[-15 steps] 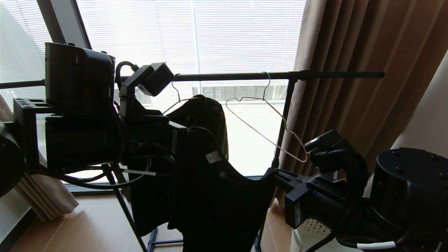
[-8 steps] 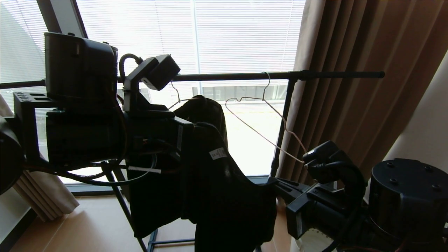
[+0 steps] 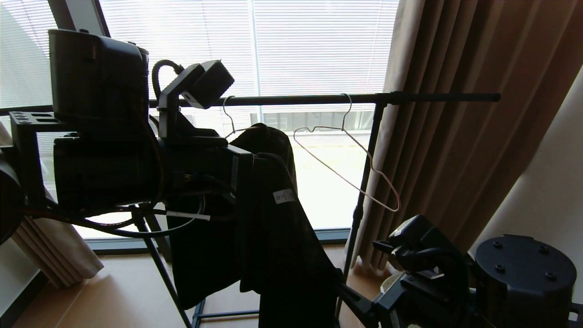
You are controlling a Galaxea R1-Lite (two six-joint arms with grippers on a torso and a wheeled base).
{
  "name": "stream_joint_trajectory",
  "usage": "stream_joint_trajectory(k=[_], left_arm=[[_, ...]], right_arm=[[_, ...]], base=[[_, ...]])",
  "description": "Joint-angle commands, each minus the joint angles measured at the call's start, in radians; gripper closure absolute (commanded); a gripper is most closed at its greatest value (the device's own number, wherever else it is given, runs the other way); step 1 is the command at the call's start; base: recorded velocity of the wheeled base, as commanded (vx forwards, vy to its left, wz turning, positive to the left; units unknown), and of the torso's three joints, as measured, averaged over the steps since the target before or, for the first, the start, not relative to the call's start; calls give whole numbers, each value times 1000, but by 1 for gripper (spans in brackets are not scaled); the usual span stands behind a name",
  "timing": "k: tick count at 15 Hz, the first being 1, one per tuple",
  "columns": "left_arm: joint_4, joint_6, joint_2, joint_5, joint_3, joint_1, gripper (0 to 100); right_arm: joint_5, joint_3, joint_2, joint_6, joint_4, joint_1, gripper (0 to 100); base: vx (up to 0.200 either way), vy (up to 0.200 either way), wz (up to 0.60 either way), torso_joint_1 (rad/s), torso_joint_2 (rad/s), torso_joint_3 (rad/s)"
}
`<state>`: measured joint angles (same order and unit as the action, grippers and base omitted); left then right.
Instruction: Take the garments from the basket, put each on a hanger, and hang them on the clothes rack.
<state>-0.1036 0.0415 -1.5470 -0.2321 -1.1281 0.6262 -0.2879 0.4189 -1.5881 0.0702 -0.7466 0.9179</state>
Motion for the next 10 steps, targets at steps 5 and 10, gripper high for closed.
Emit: stream_joint_trajectory(k=[5, 10], left_arm=[[-1, 0, 8, -1, 4, 4, 100], [-2, 0, 24, 0, 40, 18, 100]], right_arm=[[115, -49, -7, -52, -112, 30, 0], [128, 38, -29, -98, -191, 30, 0]], base=[[0, 0, 0, 0, 0, 0], [0, 0, 0, 0, 0, 0]])
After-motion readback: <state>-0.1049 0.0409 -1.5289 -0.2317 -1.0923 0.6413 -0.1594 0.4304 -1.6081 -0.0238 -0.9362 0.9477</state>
